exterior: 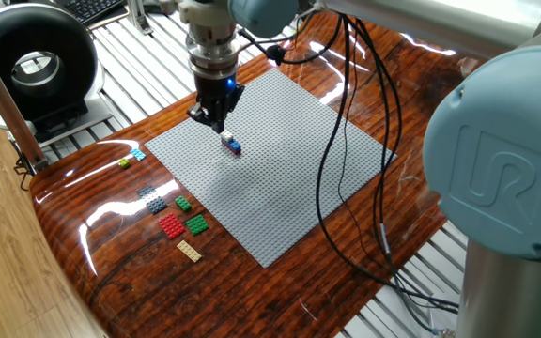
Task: Build with small Lego blocks
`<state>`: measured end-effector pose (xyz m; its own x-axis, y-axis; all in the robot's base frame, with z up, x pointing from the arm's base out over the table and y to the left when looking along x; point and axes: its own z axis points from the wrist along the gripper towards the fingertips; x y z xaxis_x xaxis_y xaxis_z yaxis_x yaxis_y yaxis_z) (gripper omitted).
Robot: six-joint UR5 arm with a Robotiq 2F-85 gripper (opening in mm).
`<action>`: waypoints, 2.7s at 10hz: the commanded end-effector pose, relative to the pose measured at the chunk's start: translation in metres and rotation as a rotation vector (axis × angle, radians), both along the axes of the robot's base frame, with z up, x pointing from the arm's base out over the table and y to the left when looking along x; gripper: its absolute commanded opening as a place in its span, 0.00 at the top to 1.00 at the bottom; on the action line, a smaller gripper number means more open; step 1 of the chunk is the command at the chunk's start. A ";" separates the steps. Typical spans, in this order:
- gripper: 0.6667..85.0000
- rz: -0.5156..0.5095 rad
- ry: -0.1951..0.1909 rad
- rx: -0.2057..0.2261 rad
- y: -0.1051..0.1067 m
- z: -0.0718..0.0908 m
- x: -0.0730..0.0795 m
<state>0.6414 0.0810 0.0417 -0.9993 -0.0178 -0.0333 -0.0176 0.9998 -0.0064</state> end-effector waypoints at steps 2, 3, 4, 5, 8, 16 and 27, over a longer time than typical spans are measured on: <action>0.99 0.006 -0.001 0.010 0.002 -0.010 0.010; 0.99 0.010 -0.001 0.010 0.002 -0.011 0.011; 0.99 0.011 -0.001 0.011 0.003 -0.012 0.012; 0.99 0.013 0.000 0.012 0.003 -0.012 0.011; 0.99 0.023 -0.001 0.011 0.001 -0.014 0.012; 0.99 0.036 -0.004 0.009 -0.004 -0.017 0.012; 0.99 0.059 0.003 0.025 0.002 0.008 -0.001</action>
